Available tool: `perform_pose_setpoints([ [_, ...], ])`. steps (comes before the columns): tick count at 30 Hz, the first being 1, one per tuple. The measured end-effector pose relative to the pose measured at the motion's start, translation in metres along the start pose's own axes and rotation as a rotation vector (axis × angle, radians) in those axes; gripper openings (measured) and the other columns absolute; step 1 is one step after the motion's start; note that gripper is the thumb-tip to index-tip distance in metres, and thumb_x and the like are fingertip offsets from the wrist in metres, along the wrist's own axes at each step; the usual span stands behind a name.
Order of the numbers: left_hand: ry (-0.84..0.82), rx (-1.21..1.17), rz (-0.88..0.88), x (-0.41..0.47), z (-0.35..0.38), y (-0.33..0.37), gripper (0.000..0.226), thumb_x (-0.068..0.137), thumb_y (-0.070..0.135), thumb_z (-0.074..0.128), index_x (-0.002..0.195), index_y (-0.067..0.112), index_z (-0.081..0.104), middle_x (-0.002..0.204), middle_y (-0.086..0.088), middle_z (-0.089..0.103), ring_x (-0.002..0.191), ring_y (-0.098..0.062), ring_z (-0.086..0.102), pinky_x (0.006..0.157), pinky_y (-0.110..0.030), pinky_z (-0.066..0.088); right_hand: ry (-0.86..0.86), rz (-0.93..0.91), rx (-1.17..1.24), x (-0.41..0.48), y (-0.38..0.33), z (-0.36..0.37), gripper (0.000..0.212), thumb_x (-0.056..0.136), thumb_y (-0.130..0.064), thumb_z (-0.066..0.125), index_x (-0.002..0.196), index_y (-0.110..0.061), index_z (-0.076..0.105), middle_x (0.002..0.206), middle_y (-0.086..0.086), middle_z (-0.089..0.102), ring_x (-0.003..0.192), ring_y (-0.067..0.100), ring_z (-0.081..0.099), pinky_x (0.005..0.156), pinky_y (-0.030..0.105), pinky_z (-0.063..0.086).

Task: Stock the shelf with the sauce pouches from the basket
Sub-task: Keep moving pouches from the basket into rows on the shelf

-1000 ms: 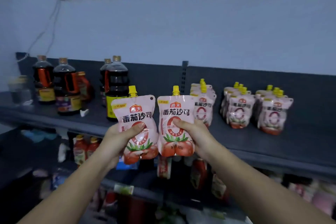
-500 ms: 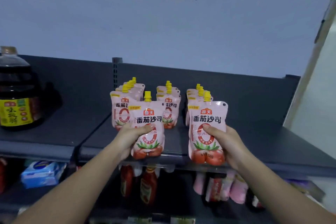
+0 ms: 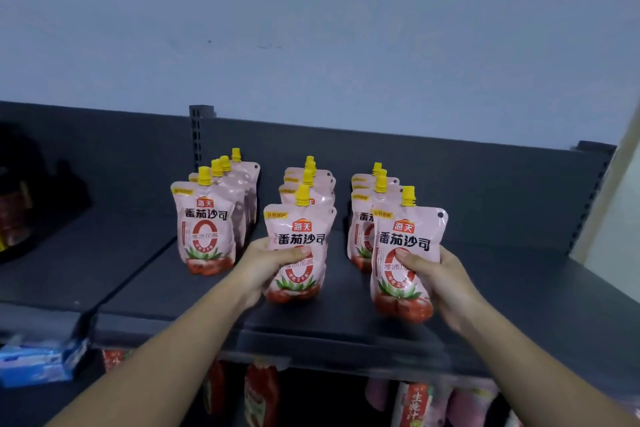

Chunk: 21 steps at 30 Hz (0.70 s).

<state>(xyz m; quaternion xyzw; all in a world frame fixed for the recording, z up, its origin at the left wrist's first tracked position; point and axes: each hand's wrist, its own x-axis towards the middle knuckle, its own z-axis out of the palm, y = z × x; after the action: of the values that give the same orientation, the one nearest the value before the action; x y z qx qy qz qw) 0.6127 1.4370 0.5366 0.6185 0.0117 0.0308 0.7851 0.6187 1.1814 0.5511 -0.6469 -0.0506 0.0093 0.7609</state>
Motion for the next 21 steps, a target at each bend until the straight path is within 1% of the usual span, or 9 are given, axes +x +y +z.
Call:
perform_pose_setpoints([
  [4, -0.068, 0.062, -0.009, 0.028, -0.008, -0.001, 0.025, 0.076, -0.007, 0.067, 0.096, 0.007, 0.069, 0.098, -0.01, 0.073, 0.079, -0.017, 0.073, 0.069, -0.026, 0.059, 0.029, -0.001, -0.004, 0.028, 0.009, 0.009, 0.028, 0.08, -0.002, 0.067, 0.107, -0.005, 0.064, 0.1, 0.015, 0.073, 0.087, 0.03, 0.071, 0.07, 0.036, 0.057],
  [7, -0.113, 0.143, 0.001, 0.043, -0.011, 0.002, 0.024, 0.076, -0.004, 0.068, 0.095, 0.011, 0.069, 0.091, -0.004, 0.076, 0.086, -0.018, 0.071, 0.076, -0.028, 0.055, 0.027, -0.024, 0.005, 0.046, 0.015, 0.014, 0.032, 0.076, -0.005, 0.071, 0.107, -0.003, 0.064, 0.1, 0.017, 0.073, 0.088, 0.033, 0.07, 0.075, 0.04, 0.058],
  [9, -0.149, 0.184, -0.007, 0.052, -0.014, 0.002, 0.024, 0.076, -0.001, 0.069, 0.094, 0.015, 0.068, 0.088, 0.0, 0.076, 0.089, -0.017, 0.07, 0.079, -0.029, 0.053, -0.007, -0.045, 0.01, 0.055, 0.019, 0.017, 0.055, 0.059, -0.021, 0.084, 0.107, -0.003, 0.065, 0.099, 0.016, 0.073, 0.086, 0.033, 0.071, 0.069, 0.038, 0.059],
  [11, -0.172, 0.228, -0.024, 0.059, -0.016, 0.004, 0.025, 0.076, 0.003, 0.07, 0.095, 0.019, 0.067, 0.094, 0.0, 0.075, 0.095, -0.018, 0.068, 0.085, -0.033, 0.052, -0.056, -0.046, -0.011, 0.062, 0.022, 0.02, 0.081, 0.036, -0.035, 0.092, 0.105, -0.003, 0.066, 0.097, 0.015, 0.074, 0.084, 0.031, 0.072, 0.064, 0.034, 0.059],
  [13, -0.186, 0.271, -0.025, 0.066, -0.019, 0.004, 0.026, 0.076, 0.007, 0.071, 0.097, 0.022, 0.066, 0.103, -0.002, 0.073, 0.101, -0.02, 0.066, 0.093, -0.038, 0.049, -0.094, -0.038, -0.025, 0.069, 0.026, 0.02, 0.082, 0.033, -0.035, 0.092, 0.103, -0.002, 0.066, 0.095, 0.016, 0.074, 0.082, 0.03, 0.072, 0.062, 0.032, 0.059],
  [15, -0.2, 0.297, -0.014, 0.069, -0.021, 0.003, 0.026, 0.076, 0.007, 0.071, 0.096, 0.024, 0.066, 0.101, 0.002, 0.073, 0.098, -0.015, 0.067, 0.089, -0.033, 0.051, -0.121, -0.035, -0.019, 0.073, 0.028, 0.018, 0.086, 0.027, -0.038, 0.094, 0.101, -0.002, 0.067, 0.094, 0.016, 0.074, 0.084, 0.03, 0.072, 0.062, 0.031, 0.059],
  [17, -0.206, 0.329, 0.016, 0.071, -0.022, 0.003, 0.026, 0.077, 0.007, 0.071, 0.093, 0.025, 0.066, 0.089, 0.008, 0.074, 0.087, -0.005, 0.069, 0.075, -0.021, 0.053, -0.143, -0.037, -0.04, 0.076, 0.028, 0.014, 0.082, 0.032, -0.036, 0.094, 0.1, -0.001, 0.068, 0.095, 0.016, 0.074, 0.085, 0.031, 0.072, 0.062, 0.031, 0.058],
  [19, -0.196, 0.344, 0.042, 0.073, -0.023, 0.002, 0.025, 0.076, 0.006, 0.071, 0.091, 0.026, 0.066, 0.079, 0.014, 0.075, 0.077, 0.002, 0.07, 0.064, -0.012, 0.052, -0.163, -0.032, -0.094, 0.079, 0.024, 0.009, 0.058, 0.05, -0.023, 0.086, 0.1, 0.001, 0.067, 0.092, 0.013, 0.075, 0.082, 0.026, 0.073, 0.061, 0.027, 0.058],
  [21, -0.183, 0.343, 0.052, 0.074, -0.024, 0.001, 0.025, 0.076, 0.006, 0.071, 0.091, 0.026, 0.066, 0.077, 0.017, 0.074, 0.075, 0.004, 0.069, 0.061, -0.01, 0.051, -0.198, -0.018, -0.154, 0.08, 0.019, 0.005, 0.037, 0.064, -0.01, 0.074, 0.099, 0.0, 0.068, 0.089, 0.009, 0.076, 0.081, 0.021, 0.073, 0.061, 0.023, 0.056],
])
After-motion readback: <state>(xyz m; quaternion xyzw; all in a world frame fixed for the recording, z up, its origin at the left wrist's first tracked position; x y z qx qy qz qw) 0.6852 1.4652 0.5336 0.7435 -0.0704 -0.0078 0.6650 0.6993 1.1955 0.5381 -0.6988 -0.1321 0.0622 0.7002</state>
